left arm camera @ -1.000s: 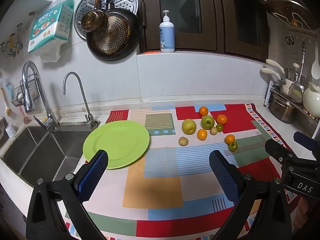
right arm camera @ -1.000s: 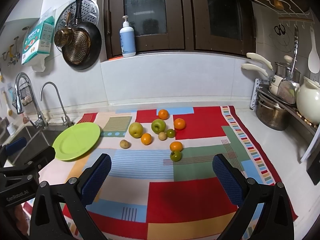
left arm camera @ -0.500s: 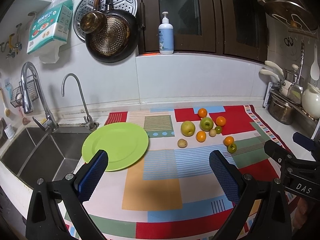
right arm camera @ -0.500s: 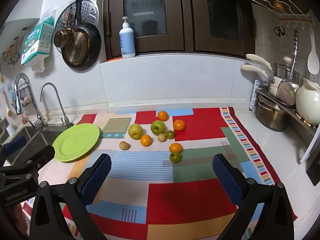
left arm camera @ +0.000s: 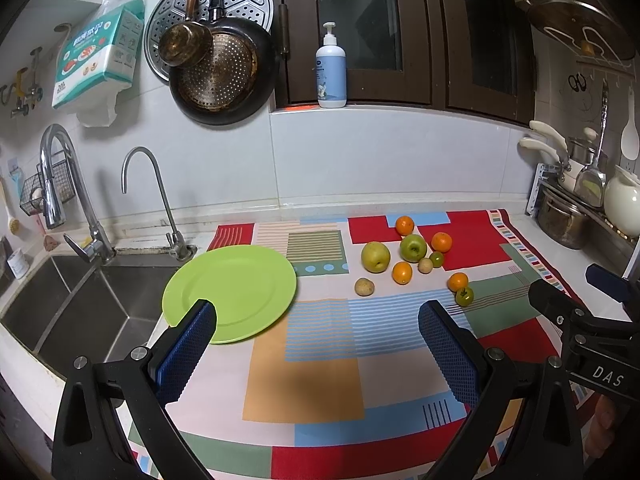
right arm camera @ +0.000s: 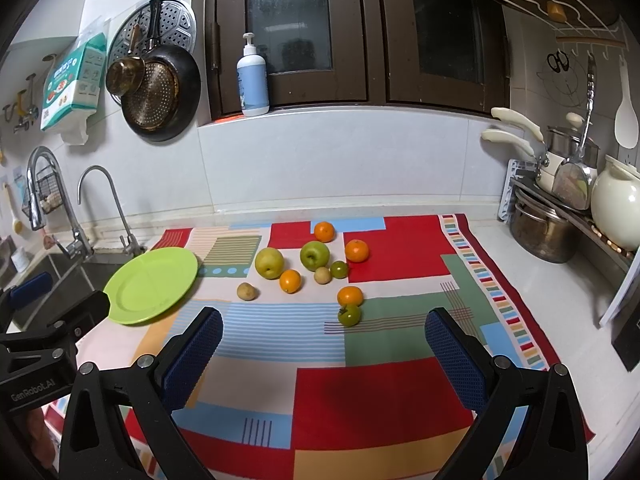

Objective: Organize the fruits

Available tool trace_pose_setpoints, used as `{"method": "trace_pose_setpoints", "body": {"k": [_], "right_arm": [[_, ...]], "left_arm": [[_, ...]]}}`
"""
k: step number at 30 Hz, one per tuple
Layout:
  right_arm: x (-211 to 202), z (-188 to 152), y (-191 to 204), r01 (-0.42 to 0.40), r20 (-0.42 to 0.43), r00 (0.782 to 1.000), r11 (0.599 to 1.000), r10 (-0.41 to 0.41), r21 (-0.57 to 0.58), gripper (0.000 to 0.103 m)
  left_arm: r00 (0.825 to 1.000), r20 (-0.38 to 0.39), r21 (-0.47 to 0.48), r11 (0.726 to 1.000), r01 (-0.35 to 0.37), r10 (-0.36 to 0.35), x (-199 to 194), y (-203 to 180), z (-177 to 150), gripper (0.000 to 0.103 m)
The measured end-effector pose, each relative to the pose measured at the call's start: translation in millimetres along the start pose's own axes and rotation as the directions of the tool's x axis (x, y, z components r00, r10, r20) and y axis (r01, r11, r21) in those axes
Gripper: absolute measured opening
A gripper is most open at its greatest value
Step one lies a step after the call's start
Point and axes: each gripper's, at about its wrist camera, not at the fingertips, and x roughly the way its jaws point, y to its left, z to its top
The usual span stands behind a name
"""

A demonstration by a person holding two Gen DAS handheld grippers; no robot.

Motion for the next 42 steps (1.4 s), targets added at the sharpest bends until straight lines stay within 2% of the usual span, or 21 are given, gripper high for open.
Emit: {"method": "trace_pose_setpoints", "body": {"k": [13,24,37,42], "right_arm": [[4,1,-1,0.0,-0.005,1.0,1.0,0.0,0.003,0.102],[22,1,-3,0.008,-0.026,1.0,1.0,-0.008,0.008,0.102],[67,-3,-8,0.02,-0.08,0.997,1.0,-0.019,0.019,0.102],[91,-5,-11,0.028,-0.112,0.993,0.999,-0.025,0.02,0.1]], "left_arm": [[1.0,-0.006,0.002,1.0,0.004,-0.004,3,-2,0,0.103],[0.999,-0.031,0.014,1.0,0.016,-0.016,23,-4,4,0.103],[0.994,-0.092,0.078,0.995,0.065,-0.058,79,-16,5,0.103],[0.991,-0.11,0.116,0.989,0.091,-0.078,108,-25,6,0.098]]}}
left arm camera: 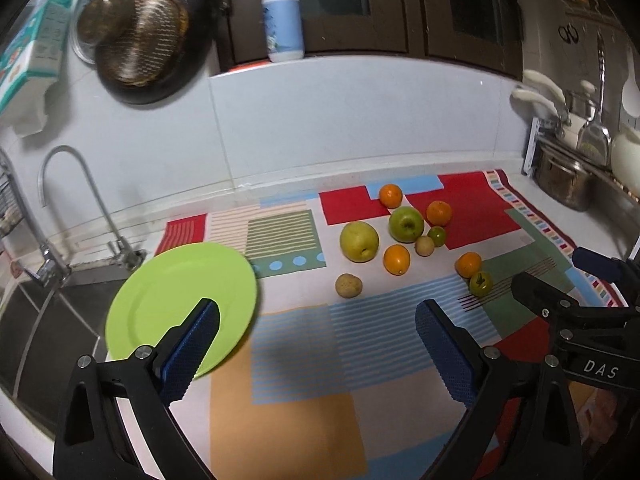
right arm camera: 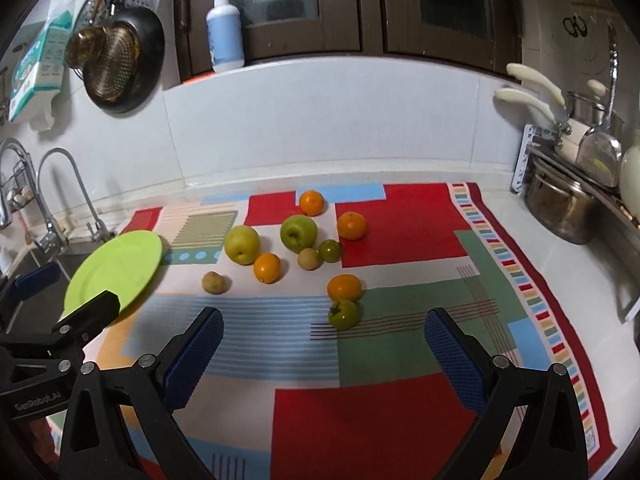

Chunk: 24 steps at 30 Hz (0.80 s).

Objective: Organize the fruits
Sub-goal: 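Grasp the brown kiwi with the left tool while the right tool grasps a small green lime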

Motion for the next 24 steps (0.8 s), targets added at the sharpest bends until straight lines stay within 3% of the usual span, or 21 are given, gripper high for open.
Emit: {"method": "trace_pose_setpoints", "body": {"k": [18,24], "right_arm": [[91,-3,-17,0.015,-0.16,0.987,0.999,-0.009,0.035,0.064],[108,-5,-19,0.008,-0.197,0.98,0.999,0.001,0.048,0.051]], "left_arm": [[0.987,-0.132,0.076,0.991,0.106,-0.095,111,-17,7,0.07],[0.974,-0.187,0.076,0.987,0.14,-0.124,138,-22,5,0.053]]}}
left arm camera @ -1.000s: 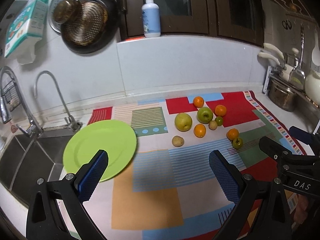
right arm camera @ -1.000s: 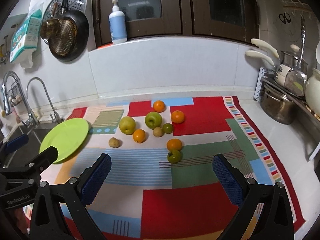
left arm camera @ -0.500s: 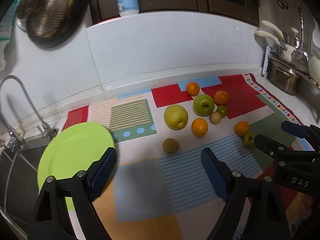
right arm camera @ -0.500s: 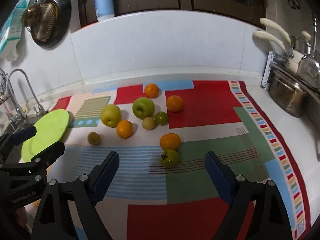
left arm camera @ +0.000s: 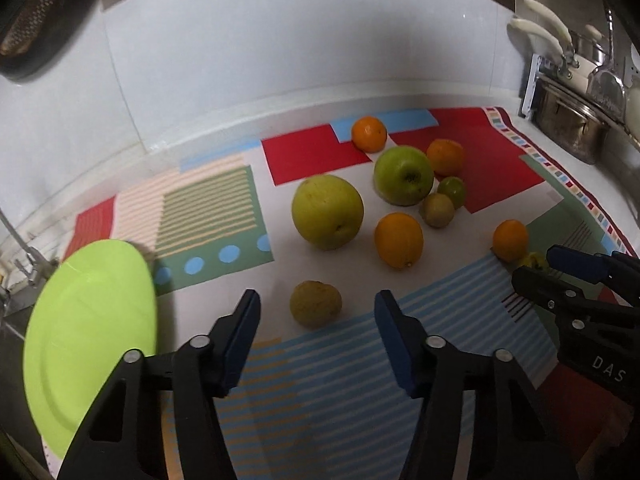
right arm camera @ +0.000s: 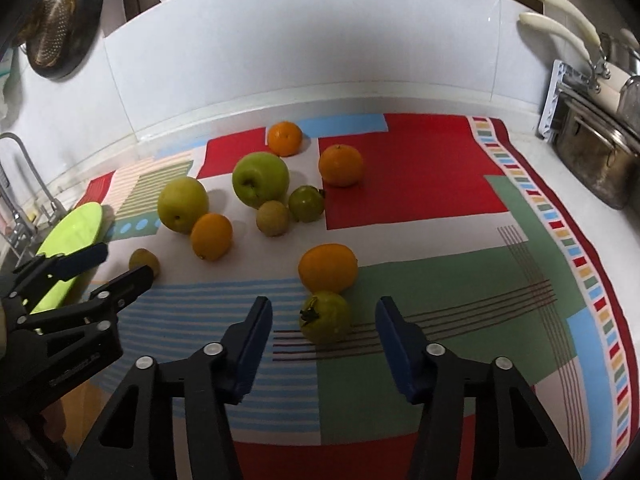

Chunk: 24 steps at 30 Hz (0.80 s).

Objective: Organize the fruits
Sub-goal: 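Grasp the brown kiwi with the left tool while the right tool grasps a small green lime, then carry the kiwi and lime to the green plate and release both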

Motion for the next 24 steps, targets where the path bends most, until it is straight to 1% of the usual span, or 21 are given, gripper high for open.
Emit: {"method": "trace_pose_setpoints", "body": {"k": [1,3,6,8,9,10,16,24], "right_arm": [[2,0,0,-0.001,-0.005,1.0,1.0,0.001,-0.001,0.048],[5,0,1,0.001,-0.011,1.0,1.0,-0.001,-0.004,0.045],[9,-2,2,0.004,-0.023,1.0,1.0,-0.004,-0.007,0.039],[10,-2,2,0.006,-0.028,1.0,1.0,-0.006,-0.005,0.035],[11,-3,3,0.006,-0.031,0.999,1.0,-0.007,-0.007,0.033],[12,-2,2,0.006,-0.034,0.999,1.0,-0.007,-0.008,0.03],[6,-2,3,-0.005,-0.018,1.0,1.0,0.004,-0.01,0.03],[-20,-1,13,-0.036,0.039,0.999,0.999,0.038,-0.037,0.03]], "left_arm": [[1.0,-0.01,-0.003,1.0,0.008,-0.008,4,0,0,0.049],[1.0,-0.021,-0.009,1.0,0.022,-0.022,9,1,0,0.047],[0.999,-0.037,-0.016,0.999,0.031,-0.032,15,1,0,0.038],[0.999,-0.042,-0.021,0.999,0.03,-0.031,17,2,0,0.035],[0.998,-0.043,-0.023,0.999,0.034,-0.034,17,2,0,0.03],[0.998,-0.042,-0.026,0.999,0.036,-0.037,17,3,0,0.03],[0.998,-0.031,-0.028,0.998,0.048,-0.049,8,3,1,0.03],[0.999,0.028,-0.038,0.998,0.047,-0.046,-30,8,-1,0.03]]}}
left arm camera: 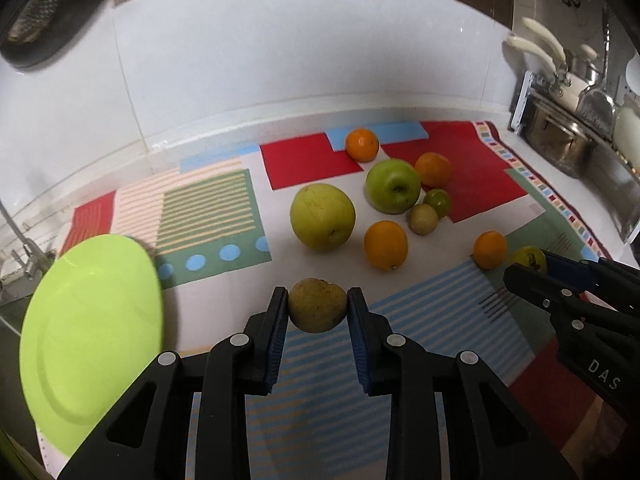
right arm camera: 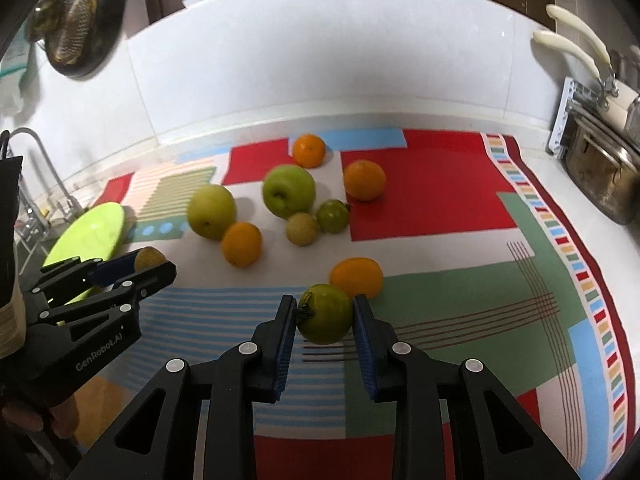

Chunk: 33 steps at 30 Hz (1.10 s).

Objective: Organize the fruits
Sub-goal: 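Carry the kiwi and lime to the green plate and release both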

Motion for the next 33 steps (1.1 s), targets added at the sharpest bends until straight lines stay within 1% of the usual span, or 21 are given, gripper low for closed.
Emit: {"method": "trace_pose_setpoints", "body": {"k": [8,14,18,25,28,33], "right_arm": [[-39,0,28,-0.035,0.069,0.997,0.997,0.04,-0.072,0.03],[-65,-4,58,-0.09,0.091,0.991,0.988,0.102,-0.127,0.03],[-75,-7,83,-0.127,0.099,0.985,0.979,0.144,-0.159,0.03],[-82,-12,127,-0.203,0.099,0.969,0.959,0.225,-0.196,0.03],[-79,-13,146,-0.237,0.092,0.961,0.95,0.259,-0.204,0.03],[-71,-12,178,-0.285,0.077,0.948,0.932,0.308,-0.222,0.03]], "left_arm": [[0.997,0.071,-0.036,0.999,-0.021,0.024,-52,12,-12,0.03],[0.992,0.107,-0.069,0.996,-0.054,0.062,-88,30,-28,0.03],[0.99,0.111,-0.094,0.992,-0.082,0.092,-107,48,-42,0.03],[0.984,0.106,-0.114,0.985,-0.131,0.143,-132,84,-63,0.03],[0.981,0.097,-0.118,0.981,-0.157,0.168,-137,102,-71,0.03],[0.979,0.078,-0.129,0.976,-0.175,0.186,-139,127,-79,0.03]]}}
